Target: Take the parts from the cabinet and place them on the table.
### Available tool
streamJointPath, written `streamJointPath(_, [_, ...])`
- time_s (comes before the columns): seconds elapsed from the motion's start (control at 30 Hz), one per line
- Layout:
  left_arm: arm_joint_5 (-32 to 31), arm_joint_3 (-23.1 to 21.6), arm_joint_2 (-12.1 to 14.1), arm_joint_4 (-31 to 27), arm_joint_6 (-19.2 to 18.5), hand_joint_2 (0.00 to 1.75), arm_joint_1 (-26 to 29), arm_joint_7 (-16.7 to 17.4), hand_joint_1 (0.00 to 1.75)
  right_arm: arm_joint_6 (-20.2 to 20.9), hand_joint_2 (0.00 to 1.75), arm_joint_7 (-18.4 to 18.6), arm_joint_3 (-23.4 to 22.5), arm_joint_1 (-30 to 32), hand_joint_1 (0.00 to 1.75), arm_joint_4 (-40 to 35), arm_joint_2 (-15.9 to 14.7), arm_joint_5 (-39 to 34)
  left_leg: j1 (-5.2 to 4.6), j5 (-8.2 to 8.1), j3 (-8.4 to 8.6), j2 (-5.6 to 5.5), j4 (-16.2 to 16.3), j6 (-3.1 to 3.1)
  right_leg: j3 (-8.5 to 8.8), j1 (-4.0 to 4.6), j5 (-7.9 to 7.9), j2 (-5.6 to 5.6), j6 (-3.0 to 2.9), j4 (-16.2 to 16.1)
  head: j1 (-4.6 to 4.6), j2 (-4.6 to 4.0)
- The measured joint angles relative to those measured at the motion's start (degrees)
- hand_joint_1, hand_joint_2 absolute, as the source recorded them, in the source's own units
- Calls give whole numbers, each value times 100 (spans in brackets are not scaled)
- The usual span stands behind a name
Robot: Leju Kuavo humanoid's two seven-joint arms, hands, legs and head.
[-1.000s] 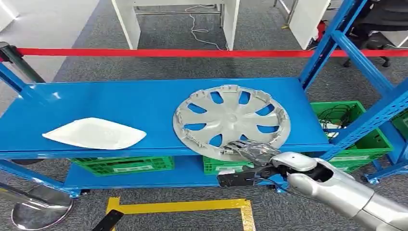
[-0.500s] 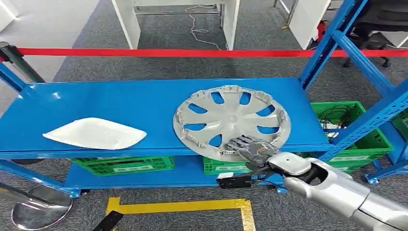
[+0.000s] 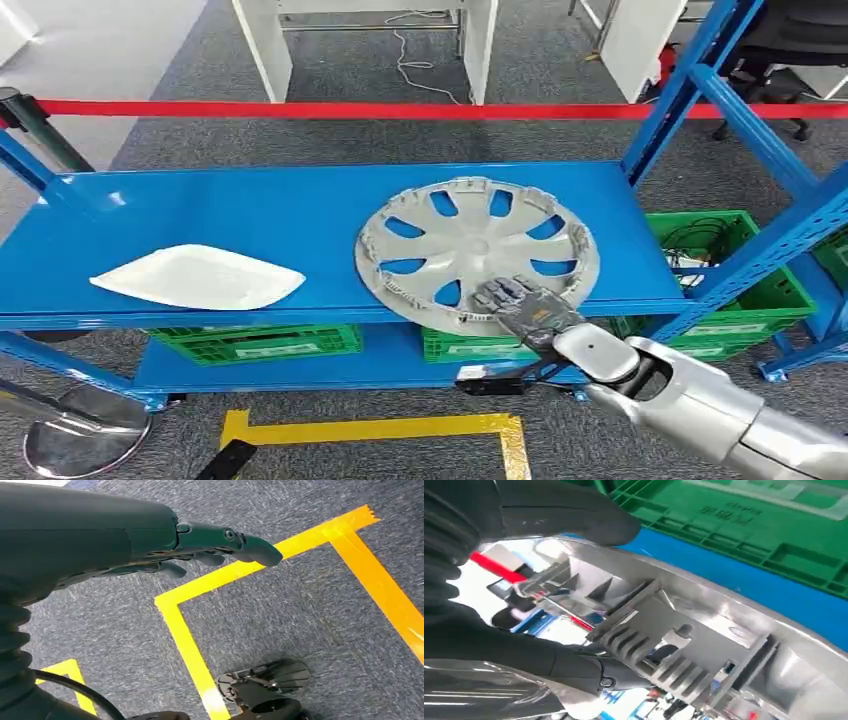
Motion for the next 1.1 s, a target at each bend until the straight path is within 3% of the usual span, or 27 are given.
streamJointPath(0.3, [-41,87,-31,-31,2,175,-6,44,0,-20,175,4,-116,170,0,157,0,266,2,-6,35,2,-1,5,-33,0,-3,5,4,-3,-2,0])
streamJointPath(0.33, [-44,87,-31,-31,2,175,-6,44,0,-20,175,4,-118,186,9,173,0,273,2,-5,36,2,-1,5,-33,0,-2,8,4,-3,-2,0])
streamJointPath(0.37, [-44,87,-31,-31,0,175,-6,44,0,-20,175,4,-122,206,145,184,0,277,2,-4,38,2,-1,6,-32,0,-1,9,4,-3,-2,0])
streamJointPath(0.4, [-44,87,-33,-31,0,175,-6,44,0,-22,175,6,-127,229,175,203,0,286,2,-4,40,2,-1,5,-30,0,1,10,5,-3,-2,0])
streamJointPath(1.1, [-194,96,-63,-44,-15,175,-1,46,0,-304,175,7,-562,421,175,245,81,621,-2,2,52,7,2,11,-11,-8,10,6,15,-3,0,0])
